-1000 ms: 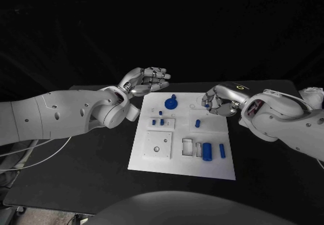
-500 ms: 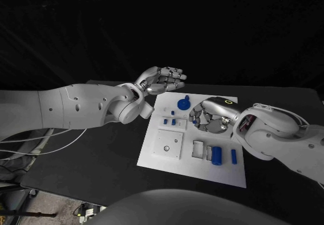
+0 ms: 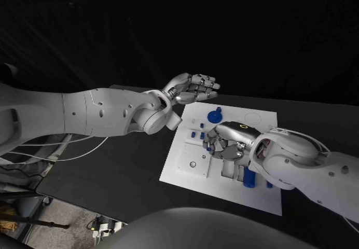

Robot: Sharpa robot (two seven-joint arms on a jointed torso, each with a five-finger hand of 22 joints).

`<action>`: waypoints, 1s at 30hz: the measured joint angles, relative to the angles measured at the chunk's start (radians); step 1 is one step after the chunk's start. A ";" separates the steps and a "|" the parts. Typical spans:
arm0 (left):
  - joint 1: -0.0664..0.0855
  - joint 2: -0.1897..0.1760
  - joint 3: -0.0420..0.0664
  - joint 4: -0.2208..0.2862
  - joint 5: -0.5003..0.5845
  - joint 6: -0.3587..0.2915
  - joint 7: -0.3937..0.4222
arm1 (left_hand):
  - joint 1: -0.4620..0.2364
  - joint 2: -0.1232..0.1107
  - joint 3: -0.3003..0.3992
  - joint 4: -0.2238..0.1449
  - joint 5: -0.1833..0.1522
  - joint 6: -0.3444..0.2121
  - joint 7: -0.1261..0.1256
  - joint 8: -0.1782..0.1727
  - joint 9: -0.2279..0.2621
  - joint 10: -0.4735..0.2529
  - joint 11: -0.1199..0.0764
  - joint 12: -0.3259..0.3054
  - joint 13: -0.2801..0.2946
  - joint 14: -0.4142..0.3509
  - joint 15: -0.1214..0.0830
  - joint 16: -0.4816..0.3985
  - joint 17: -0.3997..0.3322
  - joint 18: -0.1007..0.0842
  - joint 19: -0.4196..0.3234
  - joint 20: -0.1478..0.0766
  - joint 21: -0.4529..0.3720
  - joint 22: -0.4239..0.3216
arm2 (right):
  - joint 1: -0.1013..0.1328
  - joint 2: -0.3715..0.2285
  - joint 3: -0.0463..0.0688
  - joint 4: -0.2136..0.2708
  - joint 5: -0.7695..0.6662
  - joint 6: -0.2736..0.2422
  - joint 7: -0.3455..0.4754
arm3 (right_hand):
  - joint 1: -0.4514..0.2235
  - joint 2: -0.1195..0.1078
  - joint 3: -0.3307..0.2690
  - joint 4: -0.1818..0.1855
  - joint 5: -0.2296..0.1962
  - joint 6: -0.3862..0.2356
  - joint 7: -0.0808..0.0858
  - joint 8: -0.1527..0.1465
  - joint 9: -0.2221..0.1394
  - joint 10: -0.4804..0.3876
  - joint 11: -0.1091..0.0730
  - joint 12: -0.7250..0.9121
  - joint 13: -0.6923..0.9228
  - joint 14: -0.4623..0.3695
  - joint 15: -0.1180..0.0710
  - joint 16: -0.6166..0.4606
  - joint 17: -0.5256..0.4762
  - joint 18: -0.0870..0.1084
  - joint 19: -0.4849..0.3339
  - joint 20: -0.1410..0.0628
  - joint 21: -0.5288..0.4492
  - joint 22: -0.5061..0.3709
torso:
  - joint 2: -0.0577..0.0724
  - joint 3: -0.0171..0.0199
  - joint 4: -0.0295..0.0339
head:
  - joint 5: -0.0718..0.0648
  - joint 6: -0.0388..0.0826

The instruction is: Assemble the parts on the task board

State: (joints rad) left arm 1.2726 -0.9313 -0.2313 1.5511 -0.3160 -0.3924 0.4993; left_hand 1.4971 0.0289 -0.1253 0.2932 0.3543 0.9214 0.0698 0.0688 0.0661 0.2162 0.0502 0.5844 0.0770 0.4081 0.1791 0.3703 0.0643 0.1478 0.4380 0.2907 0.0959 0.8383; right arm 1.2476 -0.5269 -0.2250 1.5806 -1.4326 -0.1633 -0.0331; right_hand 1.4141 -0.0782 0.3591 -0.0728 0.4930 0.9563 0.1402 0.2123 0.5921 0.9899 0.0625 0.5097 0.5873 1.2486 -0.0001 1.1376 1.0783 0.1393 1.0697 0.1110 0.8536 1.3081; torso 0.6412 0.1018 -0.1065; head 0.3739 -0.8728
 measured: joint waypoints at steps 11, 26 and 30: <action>0.000 0.001 0.000 0.004 0.000 -0.012 0.005 | 0.005 0.005 -0.010 -0.001 0.000 -0.002 0.002 0.000 0.000 -0.001 0.001 0.011 -0.006 -0.051 -0.017 -0.024 -0.005 -0.008 -0.011 -0.003 0.000 -0.009 | -0.043 0.027 0.000 -0.049 0.023 0.017 -0.010 | -0.001 -0.001 0.000 0.000 -0.009 0.000 0.000 -0.004 -0.004 0.000 0.000 -0.003 -0.001 0.000 0.000 0.000 -0.001 0.000 -0.003 0.003 -0.006 0.000 | 0.000 -0.0004 -0.0002 | 0.010 0.000; 0.000 0.009 0.000 0.004 0.000 -0.019 0.006 | 0.009 0.009 -0.009 -0.001 0.000 -0.002 0.001 0.000 0.000 -0.001 0.001 0.020 -0.006 -0.039 -0.005 -0.006 -0.001 -0.008 -0.011 -0.003 0.000 -0.010 | -0.075 0.039 0.001 -0.102 0.047 -0.003 -0.017 | -0.005 0.003 0.003 0.003 -0.026 0.000 0.000 -0.009 -0.011 0.000 0.000 -0.005 -0.004 -0.004 0.004 0.000 -0.007 0.000 -0.011 0.003 -0.017 0.000 | 0.000 -0.0001 -0.0003 | 0.020 0.000; 0.000 0.010 0.000 0.004 0.000 -0.019 0.006 | 0.009 0.009 -0.009 -0.001 0.000 -0.002 0.001 0.000 0.000 -0.001 0.001 0.024 -0.007 -0.038 -0.004 -0.001 -0.001 -0.008 -0.011 -0.003 0.000 -0.010 | -0.078 0.039 0.001 -0.106 0.054 -0.020 -0.013 | -0.005 0.003 0.003 0.003 -0.030 0.000 0.000 -0.013 -0.013 0.000 0.000 -0.005 -0.004 -0.004 0.004 0.000 -0.005 0.000 -0.011 0.003 -0.017 0.000 | 0.000 0.0002 0.0001 | 0.025 0.000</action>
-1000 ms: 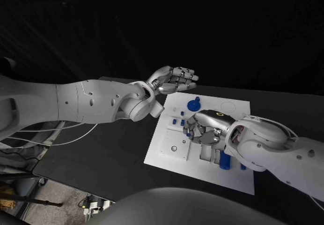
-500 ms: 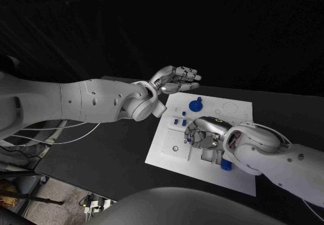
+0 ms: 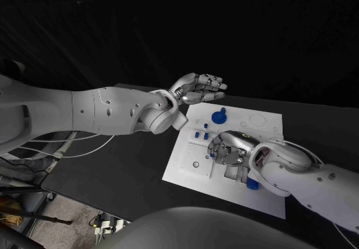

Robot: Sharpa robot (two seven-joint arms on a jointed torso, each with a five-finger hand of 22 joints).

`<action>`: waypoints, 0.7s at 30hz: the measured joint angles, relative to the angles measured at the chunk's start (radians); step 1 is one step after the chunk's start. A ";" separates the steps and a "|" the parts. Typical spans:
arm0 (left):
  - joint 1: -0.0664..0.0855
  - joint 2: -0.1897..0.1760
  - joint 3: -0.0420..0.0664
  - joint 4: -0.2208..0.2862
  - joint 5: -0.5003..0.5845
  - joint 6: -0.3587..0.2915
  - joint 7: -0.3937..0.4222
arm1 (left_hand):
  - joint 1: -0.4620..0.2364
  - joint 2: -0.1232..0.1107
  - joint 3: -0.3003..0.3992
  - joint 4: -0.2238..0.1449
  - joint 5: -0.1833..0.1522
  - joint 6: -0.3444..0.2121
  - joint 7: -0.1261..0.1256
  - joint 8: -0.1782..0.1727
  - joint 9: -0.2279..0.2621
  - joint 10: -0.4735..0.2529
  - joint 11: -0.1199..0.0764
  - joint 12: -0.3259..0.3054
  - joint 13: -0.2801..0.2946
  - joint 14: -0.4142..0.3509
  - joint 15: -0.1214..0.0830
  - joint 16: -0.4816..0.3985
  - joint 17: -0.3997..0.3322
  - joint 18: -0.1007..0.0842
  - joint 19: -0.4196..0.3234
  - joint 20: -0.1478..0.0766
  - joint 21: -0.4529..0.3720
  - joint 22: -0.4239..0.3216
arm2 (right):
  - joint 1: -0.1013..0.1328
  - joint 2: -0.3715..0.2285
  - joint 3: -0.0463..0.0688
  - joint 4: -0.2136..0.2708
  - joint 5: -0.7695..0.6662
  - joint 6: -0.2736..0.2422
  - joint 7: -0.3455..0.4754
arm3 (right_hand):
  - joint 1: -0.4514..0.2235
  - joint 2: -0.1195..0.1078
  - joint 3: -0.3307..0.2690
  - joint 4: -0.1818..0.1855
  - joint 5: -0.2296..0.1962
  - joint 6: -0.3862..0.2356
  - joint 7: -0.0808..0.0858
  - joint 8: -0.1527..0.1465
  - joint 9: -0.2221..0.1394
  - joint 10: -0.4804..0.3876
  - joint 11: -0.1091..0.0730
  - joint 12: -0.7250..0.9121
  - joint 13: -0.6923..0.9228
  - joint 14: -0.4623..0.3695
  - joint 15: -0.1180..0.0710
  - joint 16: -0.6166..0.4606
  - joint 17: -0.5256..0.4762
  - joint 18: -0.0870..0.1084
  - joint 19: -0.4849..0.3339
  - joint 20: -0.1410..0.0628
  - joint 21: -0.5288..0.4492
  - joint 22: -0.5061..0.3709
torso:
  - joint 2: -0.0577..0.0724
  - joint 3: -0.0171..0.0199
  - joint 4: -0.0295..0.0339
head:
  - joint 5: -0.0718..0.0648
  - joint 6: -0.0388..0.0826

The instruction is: Assemble the parts on the task board

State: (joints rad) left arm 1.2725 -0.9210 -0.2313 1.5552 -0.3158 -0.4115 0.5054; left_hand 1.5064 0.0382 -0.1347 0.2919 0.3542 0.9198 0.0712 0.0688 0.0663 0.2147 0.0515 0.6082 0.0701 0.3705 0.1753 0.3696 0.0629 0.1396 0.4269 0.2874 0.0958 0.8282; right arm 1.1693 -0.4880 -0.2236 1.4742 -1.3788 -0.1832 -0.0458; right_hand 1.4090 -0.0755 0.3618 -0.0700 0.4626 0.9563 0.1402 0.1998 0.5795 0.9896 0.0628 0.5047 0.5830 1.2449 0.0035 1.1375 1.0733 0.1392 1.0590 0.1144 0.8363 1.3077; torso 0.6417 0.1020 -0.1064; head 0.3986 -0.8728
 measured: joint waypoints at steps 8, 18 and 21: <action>0.000 0.000 0.000 0.001 0.000 0.000 -0.002 | 0.001 0.009 0.000 0.000 0.000 0.000 0.000 0.000 0.000 0.000 0.000 0.000 0.000 0.004 0.004 0.007 0.001 0.000 0.000 0.000 0.000 -0.001 | -0.006 -0.017 0.001 0.015 0.037 -0.064 0.029 | 0.000 0.000 0.000 0.000 -0.004 0.004 -0.004 0.000 -0.004 0.004 0.003 -0.002 -0.001 0.000 0.000 0.006 0.006 0.000 0.000 0.000 0.000 0.000 | 0.000 0.0004 0.0001 | 0.012 0.000; 0.000 0.006 0.000 -0.002 0.000 0.000 -0.006 | 0.001 0.009 -0.003 0.003 0.000 0.000 0.000 0.000 0.000 0.000 0.007 0.000 -0.001 0.007 0.007 0.014 0.002 0.000 0.000 0.000 0.000 -0.001 | -0.009 -0.028 0.002 0.028 0.140 -0.113 0.062 | 0.000 0.000 -0.001 0.007 -0.029 0.007 -0.007 -0.004 -0.010 0.012 0.001 -0.003 -0.001 0.000 0.000 0.012 0.002 0.000 -0.016 0.002 -0.021 0.000 | 0.000 0.0002 -0.0006 | 0.022 0.000; 0.000 0.010 0.000 -0.004 0.000 0.000 -0.007 | 0.005 0.013 -0.003 0.003 0.000 0.000 0.000 0.000 0.000 0.000 0.007 0.000 -0.001 0.007 0.007 0.014 0.002 0.000 0.000 0.000 0.000 -0.001 | -0.011 -0.028 0.002 0.029 0.168 -0.118 0.067 | 0.000 0.000 -0.001 0.007 -0.029 0.007 -0.007 -0.004 -0.010 0.012 0.001 -0.003 -0.002 0.000 0.000 0.012 0.002 0.000 -0.016 0.002 -0.021 0.000 | 0.000 0.0001 -0.0006 | 0.023 0.000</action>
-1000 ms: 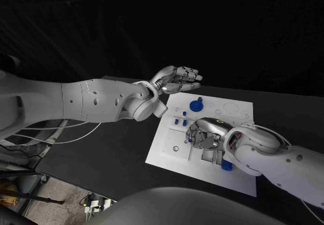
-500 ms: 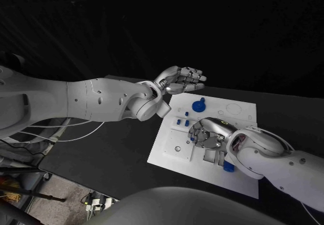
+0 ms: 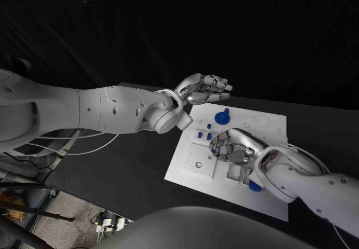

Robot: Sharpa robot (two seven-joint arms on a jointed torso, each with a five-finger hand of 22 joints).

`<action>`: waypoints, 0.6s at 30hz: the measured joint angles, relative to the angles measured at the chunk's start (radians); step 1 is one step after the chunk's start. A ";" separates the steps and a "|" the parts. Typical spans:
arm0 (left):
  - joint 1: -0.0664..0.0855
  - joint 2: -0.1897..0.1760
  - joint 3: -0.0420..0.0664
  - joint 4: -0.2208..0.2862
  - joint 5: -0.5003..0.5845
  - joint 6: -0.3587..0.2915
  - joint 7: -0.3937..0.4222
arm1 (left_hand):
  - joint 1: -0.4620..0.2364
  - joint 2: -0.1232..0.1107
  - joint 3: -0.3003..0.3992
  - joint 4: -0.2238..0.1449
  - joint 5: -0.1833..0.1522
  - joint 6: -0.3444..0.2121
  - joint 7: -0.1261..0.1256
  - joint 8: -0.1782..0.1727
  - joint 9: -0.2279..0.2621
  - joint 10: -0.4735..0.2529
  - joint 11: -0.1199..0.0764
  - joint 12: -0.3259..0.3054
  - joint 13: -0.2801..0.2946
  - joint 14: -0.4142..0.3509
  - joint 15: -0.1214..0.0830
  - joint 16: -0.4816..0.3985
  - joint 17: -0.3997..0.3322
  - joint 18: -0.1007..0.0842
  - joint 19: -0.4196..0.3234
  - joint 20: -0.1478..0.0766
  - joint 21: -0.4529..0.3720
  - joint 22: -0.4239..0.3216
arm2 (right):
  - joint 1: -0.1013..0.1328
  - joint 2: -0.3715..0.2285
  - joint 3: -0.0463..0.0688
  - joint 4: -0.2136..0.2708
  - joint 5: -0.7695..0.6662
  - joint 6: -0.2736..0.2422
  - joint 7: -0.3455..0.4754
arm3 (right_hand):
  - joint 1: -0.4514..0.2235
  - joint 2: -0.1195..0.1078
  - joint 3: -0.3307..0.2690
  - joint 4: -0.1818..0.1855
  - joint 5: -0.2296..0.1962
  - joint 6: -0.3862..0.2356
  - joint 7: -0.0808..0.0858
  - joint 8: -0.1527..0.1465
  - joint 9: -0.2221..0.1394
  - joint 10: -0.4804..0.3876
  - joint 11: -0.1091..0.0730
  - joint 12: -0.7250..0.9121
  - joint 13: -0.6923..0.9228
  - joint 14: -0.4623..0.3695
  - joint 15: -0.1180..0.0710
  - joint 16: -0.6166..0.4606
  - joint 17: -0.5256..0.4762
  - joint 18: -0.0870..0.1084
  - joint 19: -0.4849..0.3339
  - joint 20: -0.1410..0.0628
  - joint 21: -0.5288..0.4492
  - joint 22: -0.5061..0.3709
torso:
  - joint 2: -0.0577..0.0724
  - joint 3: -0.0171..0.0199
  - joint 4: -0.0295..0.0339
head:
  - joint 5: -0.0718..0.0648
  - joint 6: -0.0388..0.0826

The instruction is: Assemble the parts on the task board

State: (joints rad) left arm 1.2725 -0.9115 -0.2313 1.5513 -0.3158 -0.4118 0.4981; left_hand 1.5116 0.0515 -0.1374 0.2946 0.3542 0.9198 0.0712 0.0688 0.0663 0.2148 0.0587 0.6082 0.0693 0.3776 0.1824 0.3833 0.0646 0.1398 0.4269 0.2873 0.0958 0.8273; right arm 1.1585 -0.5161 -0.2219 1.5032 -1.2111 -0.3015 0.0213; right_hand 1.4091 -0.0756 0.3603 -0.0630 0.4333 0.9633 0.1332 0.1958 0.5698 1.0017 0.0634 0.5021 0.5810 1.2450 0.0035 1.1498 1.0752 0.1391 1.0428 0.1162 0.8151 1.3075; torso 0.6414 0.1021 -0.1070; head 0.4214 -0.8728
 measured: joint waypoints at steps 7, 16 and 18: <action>0.000 0.005 0.000 -0.004 0.000 0.000 -0.004 | 0.000 0.000 0.000 0.000 0.000 0.000 0.000 0.000 0.000 0.000 0.000 0.004 0.000 0.000 0.000 0.000 0.000 0.000 0.000 0.000 0.000 0.000 | -0.007 0.000 0.000 -0.011 0.055 -0.005 0.006 | 0.000 0.000 0.000 0.000 -0.005 0.000 0.000 0.000 -0.001 0.000 0.000 0.000 -0.001 0.000 0.000 0.000 0.000 0.000 0.000 0.000 -0.004 0.000 | 0.000 -0.0003 0.0000 | 0.003 0.000; 0.000 0.007 0.000 -0.005 0.000 0.001 -0.008 | 0.000 0.000 0.000 0.000 0.000 0.000 0.000 0.000 0.000 0.000 0.000 0.004 0.000 0.004 0.004 0.000 0.000 0.000 0.000 0.000 0.000 0.000 | -0.019 0.008 0.000 -0.027 0.096 -0.006 0.010 | -0.003 0.003 0.000 0.000 -0.010 0.007 0.001 0.000 -0.001 0.000 0.000 0.000 -0.002 0.000 0.000 0.000 0.000 0.000 -0.004 -0.004 -0.010 0.000 | 0.000 -0.0004 0.0004 | 0.010 0.000; 0.000 0.007 0.000 -0.005 0.000 0.001 -0.009 | 0.000 0.000 0.000 0.000 0.000 0.000 0.000 0.000 0.000 0.000 0.000 0.004 0.000 0.004 0.004 0.000 0.000 0.000 0.000 0.000 0.000 0.000 | -0.021 0.009 0.000 -0.028 0.099 -0.007 0.011 | -0.003 0.003 0.000 0.000 -0.010 0.007 0.001 0.000 -0.001 0.000 0.000 0.000 -0.003 0.000 0.000 0.000 -0.001 0.000 -0.004 -0.004 -0.010 0.000 | 0.000 -0.0004 0.0004 | 0.012 0.000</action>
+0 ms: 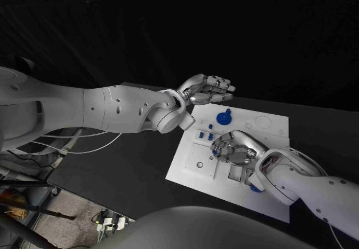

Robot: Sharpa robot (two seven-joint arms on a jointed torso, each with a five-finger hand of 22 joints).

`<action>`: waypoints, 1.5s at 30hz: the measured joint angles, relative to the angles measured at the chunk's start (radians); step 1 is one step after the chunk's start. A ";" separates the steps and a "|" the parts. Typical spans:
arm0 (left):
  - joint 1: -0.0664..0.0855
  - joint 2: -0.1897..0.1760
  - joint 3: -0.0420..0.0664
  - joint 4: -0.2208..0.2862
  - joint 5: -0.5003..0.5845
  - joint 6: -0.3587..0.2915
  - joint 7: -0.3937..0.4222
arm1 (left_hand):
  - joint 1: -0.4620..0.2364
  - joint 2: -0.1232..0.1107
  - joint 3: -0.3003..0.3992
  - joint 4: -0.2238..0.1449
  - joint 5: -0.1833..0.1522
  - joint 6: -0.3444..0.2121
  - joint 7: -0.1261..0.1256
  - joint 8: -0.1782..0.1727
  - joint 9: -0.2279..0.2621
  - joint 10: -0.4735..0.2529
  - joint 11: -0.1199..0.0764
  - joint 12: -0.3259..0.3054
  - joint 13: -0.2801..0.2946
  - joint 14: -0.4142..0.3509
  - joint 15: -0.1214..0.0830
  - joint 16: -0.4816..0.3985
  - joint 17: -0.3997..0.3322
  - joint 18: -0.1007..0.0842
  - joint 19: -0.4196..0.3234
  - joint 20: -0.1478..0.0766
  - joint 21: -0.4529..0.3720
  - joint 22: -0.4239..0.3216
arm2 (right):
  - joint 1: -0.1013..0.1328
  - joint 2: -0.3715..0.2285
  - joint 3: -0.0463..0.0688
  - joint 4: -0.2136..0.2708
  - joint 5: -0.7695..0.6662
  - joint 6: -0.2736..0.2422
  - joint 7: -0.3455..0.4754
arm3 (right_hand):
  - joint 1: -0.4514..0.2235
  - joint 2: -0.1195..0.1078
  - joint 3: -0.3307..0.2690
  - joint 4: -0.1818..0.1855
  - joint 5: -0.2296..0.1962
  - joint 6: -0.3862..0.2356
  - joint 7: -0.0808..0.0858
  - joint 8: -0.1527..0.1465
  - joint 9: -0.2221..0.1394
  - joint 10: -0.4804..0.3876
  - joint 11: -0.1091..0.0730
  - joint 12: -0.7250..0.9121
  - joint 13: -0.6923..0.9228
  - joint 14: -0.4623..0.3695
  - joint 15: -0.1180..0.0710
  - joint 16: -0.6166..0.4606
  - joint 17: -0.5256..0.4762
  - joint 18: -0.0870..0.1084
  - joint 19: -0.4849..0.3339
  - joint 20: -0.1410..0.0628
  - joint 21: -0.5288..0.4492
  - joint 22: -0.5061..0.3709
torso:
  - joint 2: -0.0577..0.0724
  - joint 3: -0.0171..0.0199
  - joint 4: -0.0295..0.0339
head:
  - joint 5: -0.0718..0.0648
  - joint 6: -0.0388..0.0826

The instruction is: Assemble the parts on the task board

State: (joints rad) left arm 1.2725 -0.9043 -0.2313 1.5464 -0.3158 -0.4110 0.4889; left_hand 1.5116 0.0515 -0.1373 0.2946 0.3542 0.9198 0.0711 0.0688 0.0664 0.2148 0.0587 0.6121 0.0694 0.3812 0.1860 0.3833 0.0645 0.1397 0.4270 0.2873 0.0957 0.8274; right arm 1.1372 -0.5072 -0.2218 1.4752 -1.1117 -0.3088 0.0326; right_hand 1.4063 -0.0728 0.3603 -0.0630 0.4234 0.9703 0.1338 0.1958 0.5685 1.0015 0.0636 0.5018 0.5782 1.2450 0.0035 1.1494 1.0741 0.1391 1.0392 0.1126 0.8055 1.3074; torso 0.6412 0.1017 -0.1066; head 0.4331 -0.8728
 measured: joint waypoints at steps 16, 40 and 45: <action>0.000 0.004 0.000 -0.005 0.000 0.001 -0.007 | 0.004 0.004 0.000 0.000 0.000 0.000 0.000 0.000 0.000 0.000 0.000 0.000 -0.001 0.004 0.004 0.004 0.001 0.000 0.000 0.000 0.000 -0.001 | -0.033 0.012 0.001 -0.011 0.013 -0.018 0.025 | 0.003 0.002 0.000 0.000 -0.004 0.007 0.000 0.000 -0.001 0.000 0.000 -0.002 -0.007 0.000 0.000 0.000 -0.002 0.000 0.000 0.000 0.000 0.000 | 0.000 0.0005 -0.0003 | 0.012 0.000; -0.002 0.008 0.000 -0.008 0.000 0.003 -0.011 | 0.008 0.008 0.000 0.000 0.000 0.000 0.000 0.000 0.000 0.000 0.000 0.000 -0.001 0.007 0.007 0.017 0.002 0.000 0.000 0.000 0.000 -0.002 | -0.046 0.025 0.002 -0.036 0.014 -0.011 0.024 | 0.009 0.008 0.000 0.000 -0.014 0.003 0.004 -0.007 -0.006 -0.007 0.007 -0.031 -0.030 0.065 0.003 0.095 0.080 0.008 0.079 0.004 0.110 0.001 | 0.000 -0.0006 0.0001 | 0.012 0.000; -0.003 0.008 0.000 -0.009 0.000 0.003 -0.011 | 0.008 0.008 0.000 0.000 0.000 0.000 0.000 0.000 0.000 0.000 0.000 0.000 -0.002 0.007 0.007 0.017 0.002 0.000 0.000 0.000 0.000 -0.002 | -0.048 0.030 0.003 -0.043 0.013 -0.008 0.023 | 0.011 0.011 0.000 0.000 -0.016 0.003 0.004 -0.007 -0.006 -0.007 0.007 -0.032 -0.031 0.065 0.003 0.089 0.074 0.010 0.080 0.003 0.111 0.002 | 0.000 -0.0005 0.0003 | 0.013 0.000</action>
State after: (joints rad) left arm 1.2698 -0.8967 -0.2313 1.5379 -0.3157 -0.4077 0.4778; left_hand 1.5194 0.0592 -0.1373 0.2946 0.3542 0.9198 0.0711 0.0688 0.0665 0.2148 0.0585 0.6121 0.0679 0.3884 0.1932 0.3998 0.0661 0.1398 0.4270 0.2873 0.0957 0.8257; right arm 1.0888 -0.4773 -0.2190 1.4322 -1.0992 -0.3165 0.0555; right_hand 1.4176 -0.0620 0.3600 -0.0632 0.4078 0.9735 0.1374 0.1888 0.5626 0.9940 0.0709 0.4702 0.5476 1.3098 0.0070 1.2383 1.1478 0.1489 1.1188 0.1160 0.9161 1.3090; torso 0.6413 0.1012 -0.1063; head 0.4465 -0.8728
